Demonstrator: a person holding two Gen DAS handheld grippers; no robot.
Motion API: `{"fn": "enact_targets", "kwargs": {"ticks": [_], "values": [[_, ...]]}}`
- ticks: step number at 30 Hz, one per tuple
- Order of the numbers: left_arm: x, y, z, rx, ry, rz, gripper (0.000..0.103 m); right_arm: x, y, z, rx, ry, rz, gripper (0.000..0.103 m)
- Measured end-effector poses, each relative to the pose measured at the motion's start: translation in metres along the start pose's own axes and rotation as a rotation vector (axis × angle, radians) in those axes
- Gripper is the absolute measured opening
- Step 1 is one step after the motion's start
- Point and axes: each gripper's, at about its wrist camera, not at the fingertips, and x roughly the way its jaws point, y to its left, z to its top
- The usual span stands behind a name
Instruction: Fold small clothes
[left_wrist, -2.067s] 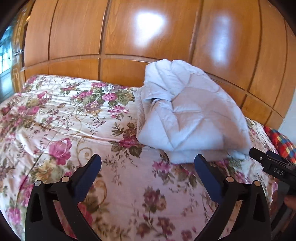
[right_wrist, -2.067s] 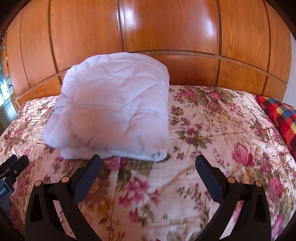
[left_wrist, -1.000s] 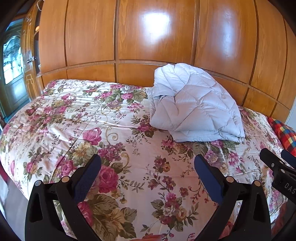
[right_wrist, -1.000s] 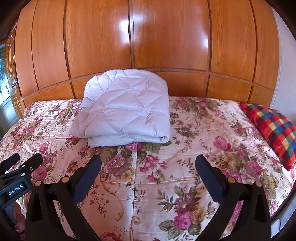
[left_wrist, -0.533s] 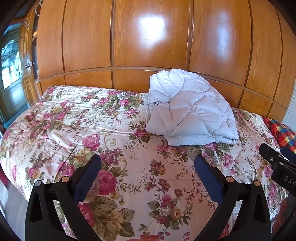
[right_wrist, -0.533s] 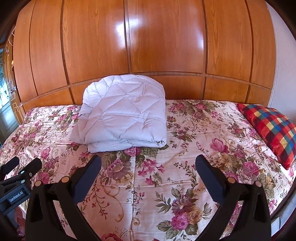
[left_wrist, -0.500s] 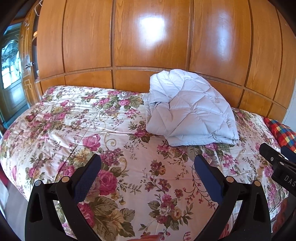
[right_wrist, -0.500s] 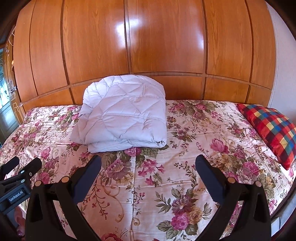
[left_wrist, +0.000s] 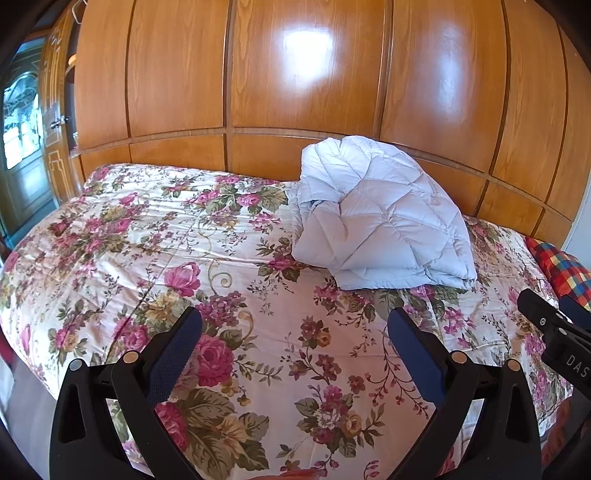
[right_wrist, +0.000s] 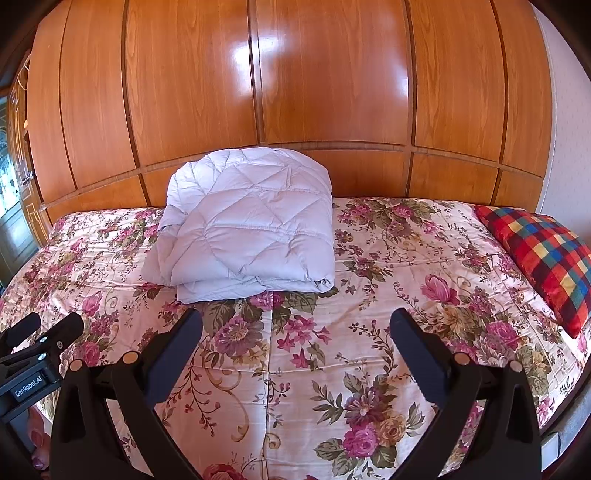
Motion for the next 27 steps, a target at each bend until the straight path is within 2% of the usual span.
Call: {"fn": "enact_targets", "kwargs": {"ticks": [27], "values": [[-0.0062,-0.0083,-0.0003,0.026,-0.016,-0.018,0.100,0.0038,-0.0013,-0.0015,0.011,0.020,0.007,0.101]]}}
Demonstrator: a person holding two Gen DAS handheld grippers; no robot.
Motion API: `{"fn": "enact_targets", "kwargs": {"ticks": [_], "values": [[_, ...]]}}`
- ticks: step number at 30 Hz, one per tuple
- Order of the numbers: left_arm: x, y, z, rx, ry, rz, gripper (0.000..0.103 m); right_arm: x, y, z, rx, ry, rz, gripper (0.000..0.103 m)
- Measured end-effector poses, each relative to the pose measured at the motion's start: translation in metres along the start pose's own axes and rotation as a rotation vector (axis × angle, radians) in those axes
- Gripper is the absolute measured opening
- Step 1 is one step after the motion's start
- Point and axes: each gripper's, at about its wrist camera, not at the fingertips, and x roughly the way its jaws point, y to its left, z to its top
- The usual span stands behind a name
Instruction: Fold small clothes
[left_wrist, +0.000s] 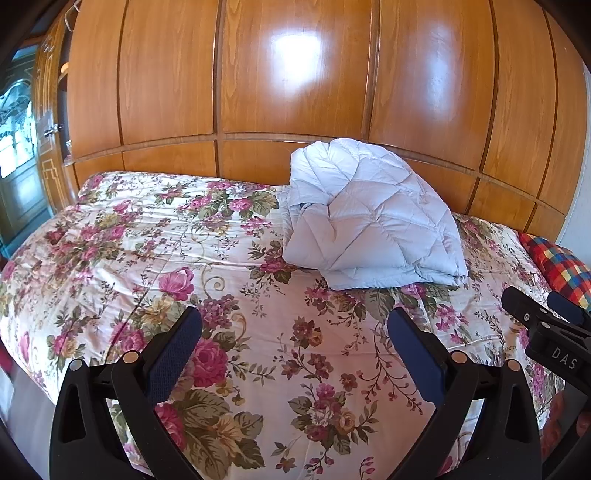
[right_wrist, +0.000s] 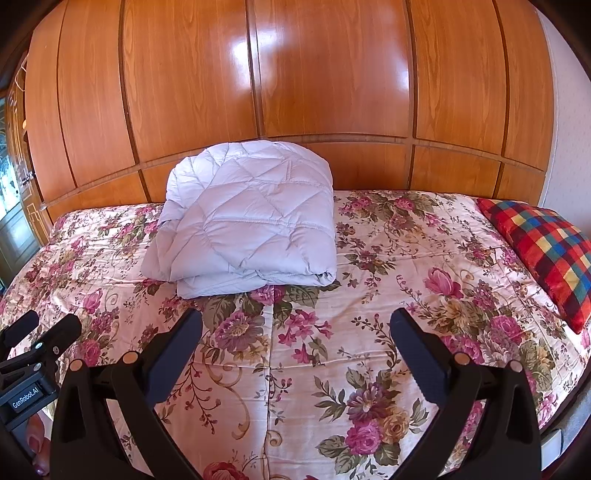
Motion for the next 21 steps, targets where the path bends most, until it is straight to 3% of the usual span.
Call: {"fn": "enact_targets", "kwargs": {"ticks": [21], "values": [[0.0064,0.0012,-0.0023,-0.003,0.034,-0.008,0.099,0.0019,-0.0002,-0.0019,0.002,0.015,0.005,0.101]]}}
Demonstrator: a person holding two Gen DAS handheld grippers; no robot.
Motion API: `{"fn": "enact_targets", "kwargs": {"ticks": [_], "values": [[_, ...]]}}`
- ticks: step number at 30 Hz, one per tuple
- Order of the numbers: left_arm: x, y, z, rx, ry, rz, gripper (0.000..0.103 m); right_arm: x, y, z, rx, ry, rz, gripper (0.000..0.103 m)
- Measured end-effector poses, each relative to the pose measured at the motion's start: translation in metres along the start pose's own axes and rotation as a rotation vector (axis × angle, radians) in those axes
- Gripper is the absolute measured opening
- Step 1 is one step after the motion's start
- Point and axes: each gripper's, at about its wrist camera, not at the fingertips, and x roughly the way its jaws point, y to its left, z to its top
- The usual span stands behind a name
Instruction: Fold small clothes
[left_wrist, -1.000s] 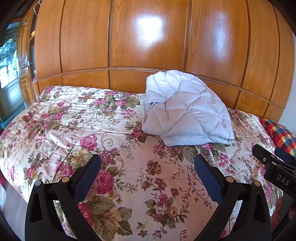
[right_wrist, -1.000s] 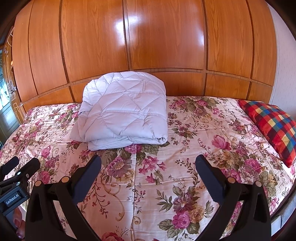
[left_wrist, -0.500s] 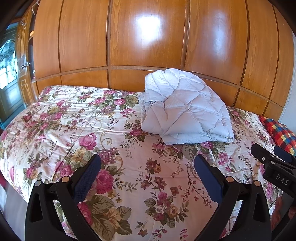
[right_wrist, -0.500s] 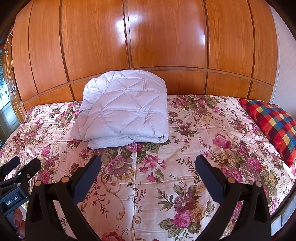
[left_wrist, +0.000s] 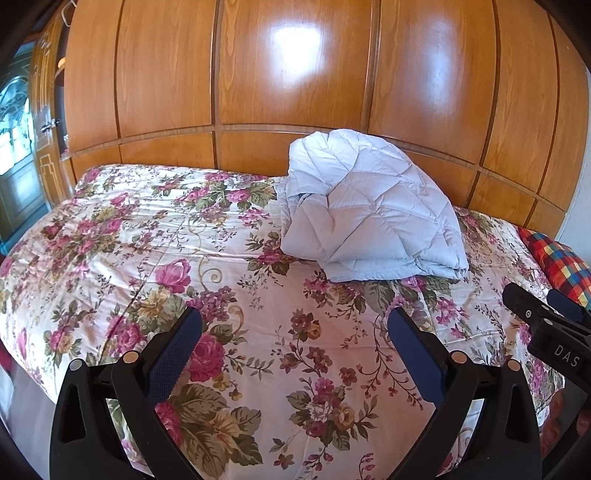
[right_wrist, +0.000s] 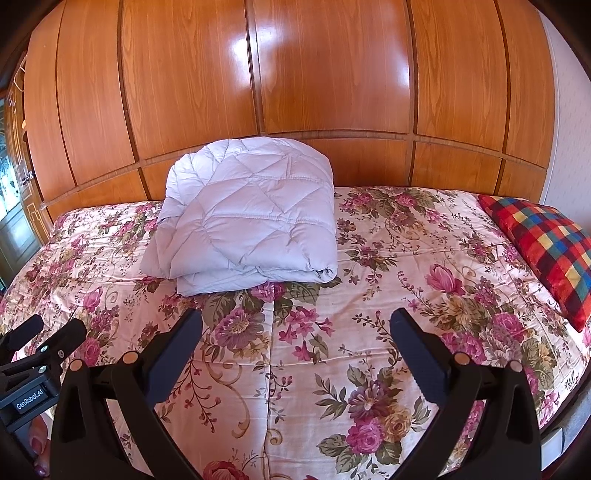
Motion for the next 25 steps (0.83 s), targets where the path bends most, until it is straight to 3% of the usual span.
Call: {"fn": "enact_targets", "kwargs": {"ticks": [25], "values": [[0.018,0.007,-0.005,-0.020,0.081,0.006,0.100,0.009,0.001,-0.004,-0.003,0.032,0.005,0.101]]}}
